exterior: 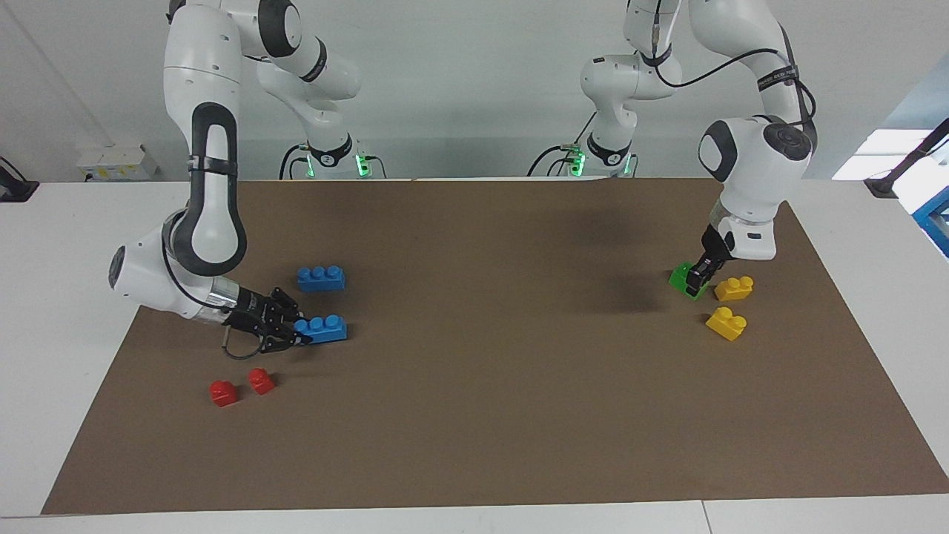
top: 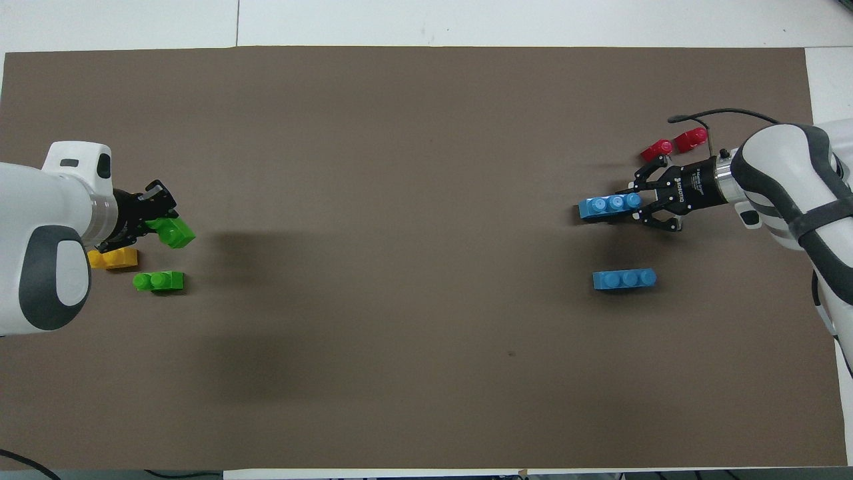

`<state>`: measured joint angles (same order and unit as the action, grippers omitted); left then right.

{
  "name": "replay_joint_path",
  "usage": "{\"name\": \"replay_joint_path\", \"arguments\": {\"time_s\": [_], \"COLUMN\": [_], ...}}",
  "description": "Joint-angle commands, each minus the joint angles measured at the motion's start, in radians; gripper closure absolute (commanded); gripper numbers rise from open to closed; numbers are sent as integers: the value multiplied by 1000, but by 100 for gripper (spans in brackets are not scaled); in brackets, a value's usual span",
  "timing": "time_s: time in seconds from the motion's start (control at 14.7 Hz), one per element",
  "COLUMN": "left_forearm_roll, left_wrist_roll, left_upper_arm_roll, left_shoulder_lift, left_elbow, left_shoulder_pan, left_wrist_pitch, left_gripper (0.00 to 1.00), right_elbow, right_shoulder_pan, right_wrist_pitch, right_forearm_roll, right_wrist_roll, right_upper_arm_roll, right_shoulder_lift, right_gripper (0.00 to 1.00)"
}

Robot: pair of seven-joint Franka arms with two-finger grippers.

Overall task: Remove green block with left arm and hold with right
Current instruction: 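Set the green brick by the yellow bricks while the right sets blue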

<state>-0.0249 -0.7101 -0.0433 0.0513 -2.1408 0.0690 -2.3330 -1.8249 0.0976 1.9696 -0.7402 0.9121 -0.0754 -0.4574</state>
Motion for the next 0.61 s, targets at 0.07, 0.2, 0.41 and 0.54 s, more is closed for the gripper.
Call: {"name": "replay_joint_path", "arguments": {"time_s": [0.07, 0.2, 0.41, 0.54], "left_forearm_roll": [-7, -7, -13, -13], "left_wrist_roll": [-155, -207, -232, -275], "left_upper_arm_roll": [5, 5, 5, 5], "left_shoulder_lift": [74, 110, 134, 169], "left_elbow": [-10, -10, -8, -8], "left_shoulder_pan": [-12, -14, -14, -9], "left_wrist_pitch": [-94, -112, -120, -155], "left_gripper": [100, 100, 100, 100], "right_elbow": [-25, -21, -16, -14], "right_shoulder_pan": [13, 14, 13, 11], "right_wrist_pitch": [14, 6, 6, 2], "right_forearm_roll": [24, 25, 24, 24], "right_wrist_roll": [-32, -30, -22, -13], "right_upper_arm_roll": [14, 14, 14, 14], "right_shoulder_lift": [20, 20, 22, 28], "right_gripper": [94, 81, 28, 16]}}
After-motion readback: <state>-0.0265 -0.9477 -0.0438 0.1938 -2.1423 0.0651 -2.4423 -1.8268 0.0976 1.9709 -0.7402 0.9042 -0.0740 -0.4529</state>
